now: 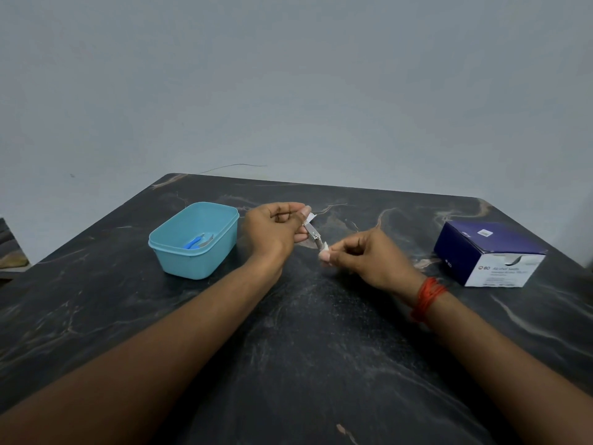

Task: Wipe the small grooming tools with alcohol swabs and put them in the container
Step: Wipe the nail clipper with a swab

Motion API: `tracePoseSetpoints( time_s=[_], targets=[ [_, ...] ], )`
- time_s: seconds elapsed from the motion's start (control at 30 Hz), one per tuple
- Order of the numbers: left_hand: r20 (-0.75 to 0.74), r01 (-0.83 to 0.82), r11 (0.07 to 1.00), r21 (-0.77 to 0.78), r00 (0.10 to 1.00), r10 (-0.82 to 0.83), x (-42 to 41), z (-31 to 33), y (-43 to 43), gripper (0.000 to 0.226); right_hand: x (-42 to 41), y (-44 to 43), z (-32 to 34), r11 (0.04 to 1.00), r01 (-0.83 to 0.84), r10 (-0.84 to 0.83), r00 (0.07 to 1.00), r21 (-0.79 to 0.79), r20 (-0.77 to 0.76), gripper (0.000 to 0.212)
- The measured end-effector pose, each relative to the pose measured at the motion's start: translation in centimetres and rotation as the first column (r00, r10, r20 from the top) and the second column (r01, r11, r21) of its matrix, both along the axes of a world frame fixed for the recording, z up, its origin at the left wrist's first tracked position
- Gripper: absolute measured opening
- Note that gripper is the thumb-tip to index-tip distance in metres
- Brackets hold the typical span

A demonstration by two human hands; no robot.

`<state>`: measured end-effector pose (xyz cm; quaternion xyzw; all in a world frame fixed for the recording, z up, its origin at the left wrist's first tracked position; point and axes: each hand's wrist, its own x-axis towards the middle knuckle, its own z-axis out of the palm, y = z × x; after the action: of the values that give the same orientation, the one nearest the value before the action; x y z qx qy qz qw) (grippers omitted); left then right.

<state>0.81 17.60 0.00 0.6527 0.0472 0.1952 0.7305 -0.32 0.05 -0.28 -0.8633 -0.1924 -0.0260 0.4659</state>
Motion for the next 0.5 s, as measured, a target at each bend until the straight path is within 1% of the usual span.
tracePoseSetpoints(
  time_s=[0.07, 0.1, 0.27, 0.33, 0.43, 0.5],
  targets=[
    [-0.014, -0.011, 1.0, -0.01, 1.0, 0.011, 0.19, -0.15, 0.25, 0.013, -0.09, -0.12, 0.05, 0.994, -0.008, 0.01, 1.0, -0.109, 0.026, 0.017],
    [-0.017, -0.009, 1.0, -0.013, 1.0, 0.009, 0.21, -0.22, 0.29, 0.013, -0.17, -0.12, 0.09, 0.993, -0.004, 0.008, 0.999, -0.117, 0.039, 0.017],
    [-0.005, 0.028, 0.999, 0.043, 1.0, -0.028, -0.2, -0.29, -0.55, 0.017, -0.13, 0.23, 0.04, 0.999, 0.024, -0.026, 0.996, 0.03, 0.082, 0.018],
    [0.0, 0.02, 0.999, 0.049, 1.0, -0.02, -0.22, -0.21, -0.7, 0.017, -0.26, 0.24, 0.23, 1.0, 0.014, -0.015, 0.998, 0.026, 0.059, 0.017],
    [-0.003, 0.009, 1.0, 0.012, 1.0, -0.009, -0.03, -0.13, -0.23, 0.016, -0.3, 0.05, 0.26, 0.999, -0.006, 0.007, 1.0, -0.045, 0.024, 0.015],
    [-0.003, 0.01, 1.0, -0.005, 1.0, -0.01, 0.08, -0.21, 0.02, 0.014, -0.36, 0.02, 0.25, 0.999, 0.002, 0.0, 1.0, -0.046, 0.031, 0.015]
  ],
)
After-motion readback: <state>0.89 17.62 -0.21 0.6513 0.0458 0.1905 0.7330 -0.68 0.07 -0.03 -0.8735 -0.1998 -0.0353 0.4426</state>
